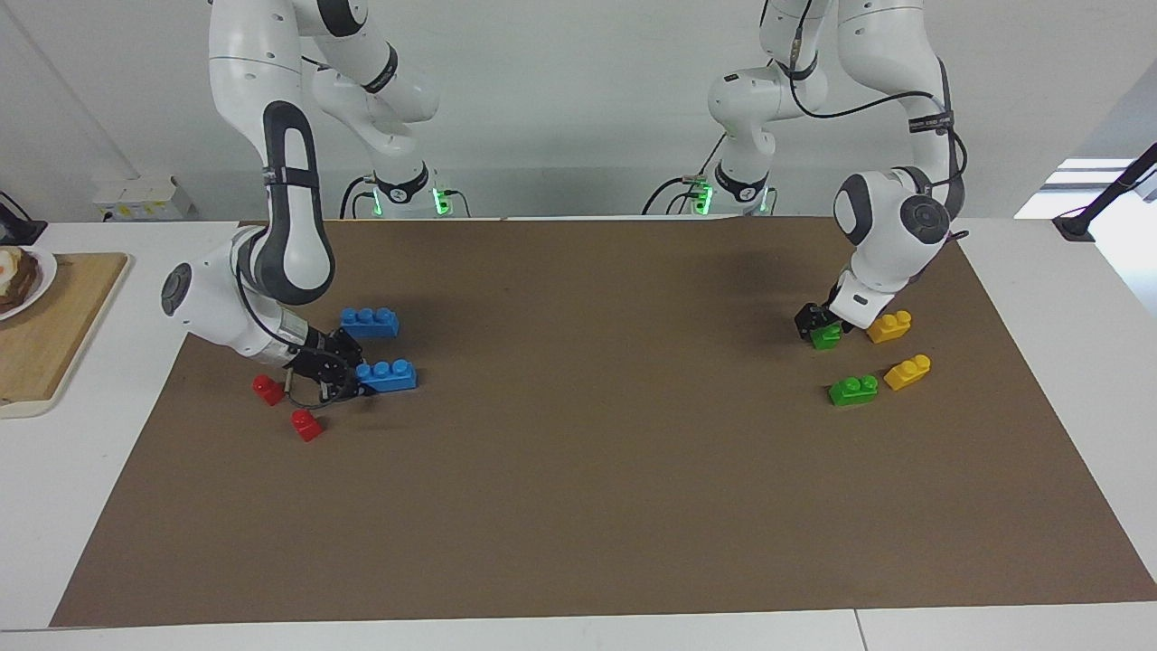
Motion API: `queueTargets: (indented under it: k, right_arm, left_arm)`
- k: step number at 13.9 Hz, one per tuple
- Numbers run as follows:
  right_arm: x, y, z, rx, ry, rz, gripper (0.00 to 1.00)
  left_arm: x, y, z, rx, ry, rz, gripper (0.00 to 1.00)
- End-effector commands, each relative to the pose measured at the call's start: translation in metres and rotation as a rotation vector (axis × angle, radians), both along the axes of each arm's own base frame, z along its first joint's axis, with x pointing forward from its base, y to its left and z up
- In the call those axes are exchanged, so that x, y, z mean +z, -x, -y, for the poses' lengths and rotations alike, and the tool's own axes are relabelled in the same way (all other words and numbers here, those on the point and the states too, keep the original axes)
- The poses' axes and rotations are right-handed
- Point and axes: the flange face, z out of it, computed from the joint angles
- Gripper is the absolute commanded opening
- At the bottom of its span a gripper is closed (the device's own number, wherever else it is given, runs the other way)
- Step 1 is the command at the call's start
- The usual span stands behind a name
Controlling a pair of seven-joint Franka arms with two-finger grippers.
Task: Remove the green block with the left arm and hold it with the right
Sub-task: 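Set the green brick down with the left gripper while the right gripper sets blue, then open and withdraw the left gripper while the right gripper opens and withdraws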
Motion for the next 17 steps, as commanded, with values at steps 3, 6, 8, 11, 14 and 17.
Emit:
queueTargets:
  k: [3,6,8,11,14,17]
  right_arm:
    - [0.003,0.005,0.0,0.003,0.032,0.014,0.3]
    - [0.017,0.002,0.0,0.002,0.025,0.021,0.79]
    - [0.04,-0.001,-0.001,0.01,0.008,0.027,0.83]
    - [0.07,-0.005,0.001,-0.023,-0.002,0.023,0.87]
    - [0.104,-0.005,0.002,-0.01,-0.003,0.061,1.0]
    - [0.155,-0.021,0.006,0.067,0.032,0.088,1.0]
  left_arm:
    - [0.073,-0.023,-0.003,-0.003,-0.022,-0.034,1.0]
    - [0.111,-0.026,-0.004,0.004,-0.028,0.006,1.0]
    - [0.134,-0.029,-0.006,0.01,-0.03,-0.02,1.0]
    - [0.171,-0.032,-0.007,0.013,-0.031,-0.048,1.0]
    - [0.199,-0.029,0.0,0.025,-0.013,-0.04,1.0]
    - [0.233,-0.037,0.002,0.032,-0.011,-0.068,1.0]
